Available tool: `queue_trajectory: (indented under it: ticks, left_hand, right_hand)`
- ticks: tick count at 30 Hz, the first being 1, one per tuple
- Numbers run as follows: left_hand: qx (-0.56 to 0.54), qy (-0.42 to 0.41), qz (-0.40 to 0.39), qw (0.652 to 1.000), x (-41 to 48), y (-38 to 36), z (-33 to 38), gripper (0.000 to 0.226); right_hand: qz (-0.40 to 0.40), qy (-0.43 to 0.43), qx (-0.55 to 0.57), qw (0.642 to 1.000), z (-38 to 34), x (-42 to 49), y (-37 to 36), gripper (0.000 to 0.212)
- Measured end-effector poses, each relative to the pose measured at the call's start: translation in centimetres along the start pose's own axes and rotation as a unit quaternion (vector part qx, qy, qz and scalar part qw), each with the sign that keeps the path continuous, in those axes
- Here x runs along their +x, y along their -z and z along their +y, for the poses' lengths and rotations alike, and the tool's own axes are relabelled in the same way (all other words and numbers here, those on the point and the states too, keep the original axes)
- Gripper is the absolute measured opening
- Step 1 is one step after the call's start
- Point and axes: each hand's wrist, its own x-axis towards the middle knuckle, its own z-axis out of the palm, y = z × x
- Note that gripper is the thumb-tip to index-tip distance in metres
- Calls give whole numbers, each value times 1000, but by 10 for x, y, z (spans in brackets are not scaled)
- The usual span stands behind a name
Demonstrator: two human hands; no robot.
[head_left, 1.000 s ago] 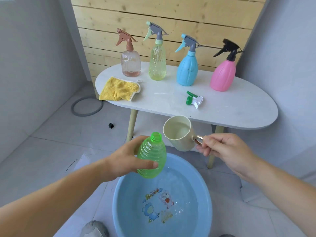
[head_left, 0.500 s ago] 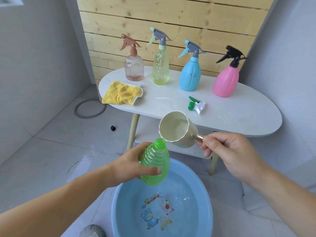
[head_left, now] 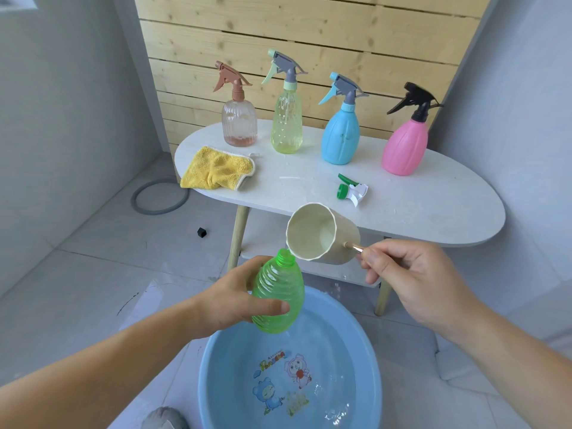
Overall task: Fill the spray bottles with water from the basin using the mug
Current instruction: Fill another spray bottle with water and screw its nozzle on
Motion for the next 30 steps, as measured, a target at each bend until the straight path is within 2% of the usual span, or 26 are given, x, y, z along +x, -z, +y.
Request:
queue_trajectory:
  ticks: [30]
  left_hand:
    - [2,3,1,1000,0,2,-2,76]
  right_hand:
    - [0,46,-28,999,-5,-2,0,18]
